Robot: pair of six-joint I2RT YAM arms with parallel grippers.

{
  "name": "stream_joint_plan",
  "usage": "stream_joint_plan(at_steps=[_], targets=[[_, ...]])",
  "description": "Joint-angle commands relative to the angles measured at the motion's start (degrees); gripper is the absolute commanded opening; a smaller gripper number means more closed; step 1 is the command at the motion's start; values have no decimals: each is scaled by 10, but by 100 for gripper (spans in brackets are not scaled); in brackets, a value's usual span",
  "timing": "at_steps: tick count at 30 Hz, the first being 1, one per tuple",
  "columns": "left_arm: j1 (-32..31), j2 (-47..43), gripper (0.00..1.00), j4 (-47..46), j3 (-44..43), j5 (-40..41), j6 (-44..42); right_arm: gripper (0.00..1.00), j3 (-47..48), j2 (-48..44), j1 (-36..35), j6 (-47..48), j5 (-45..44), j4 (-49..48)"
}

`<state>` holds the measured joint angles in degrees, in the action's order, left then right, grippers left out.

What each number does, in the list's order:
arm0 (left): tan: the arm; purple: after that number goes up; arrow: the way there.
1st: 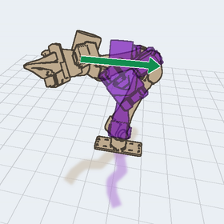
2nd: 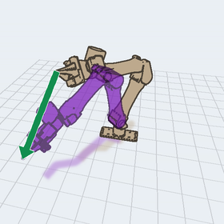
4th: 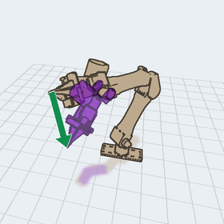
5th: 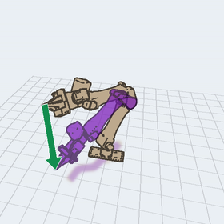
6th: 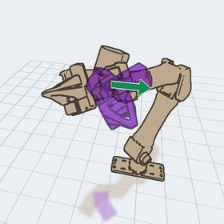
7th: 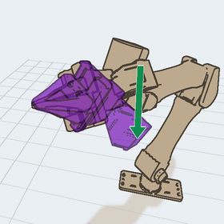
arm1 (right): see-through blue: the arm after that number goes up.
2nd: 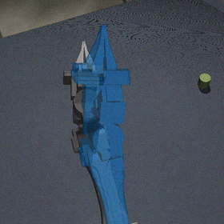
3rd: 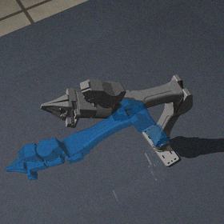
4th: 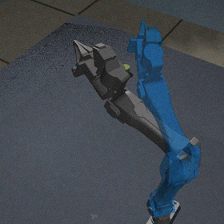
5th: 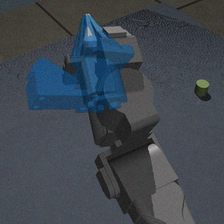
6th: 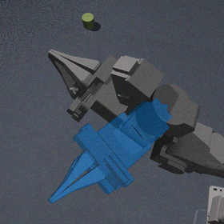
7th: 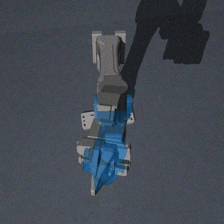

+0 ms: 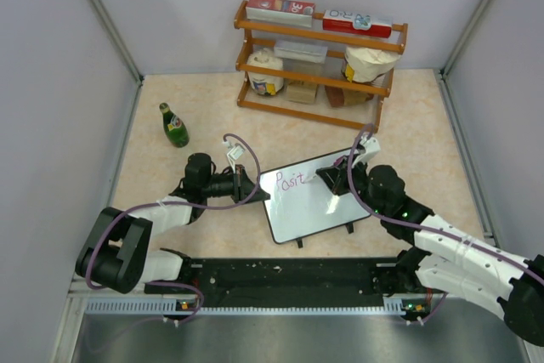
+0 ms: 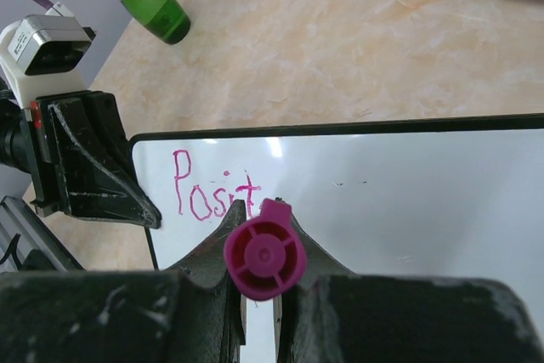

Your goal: Write a sentence on the whiteboard

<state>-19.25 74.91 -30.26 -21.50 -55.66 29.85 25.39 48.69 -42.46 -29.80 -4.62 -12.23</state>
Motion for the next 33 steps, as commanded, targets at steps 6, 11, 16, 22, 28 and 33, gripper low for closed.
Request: stream_joint_plan(at_steps=[6, 11, 16, 22, 28, 33], targets=[[-3, 6, 0, 15, 1, 40, -54, 0, 26, -10, 4, 13, -27, 3], [-3, 3, 0, 16, 1, 42, -54, 0, 34, -22, 4, 10, -24, -6], [-2, 5, 0, 16, 1, 40, -54, 0, 48, -18, 4, 15, -34, -5], [-3, 8, 0, 14, 0, 38, -53, 0, 54, -3, 4, 15, -35, -11], [-3, 9, 0, 13, 0, 38, -53, 0, 52, 5, 4, 17, -50, -8], [-3, 10, 0, 13, 0, 38, -53, 0, 48, 13, 4, 17, -50, -4]])
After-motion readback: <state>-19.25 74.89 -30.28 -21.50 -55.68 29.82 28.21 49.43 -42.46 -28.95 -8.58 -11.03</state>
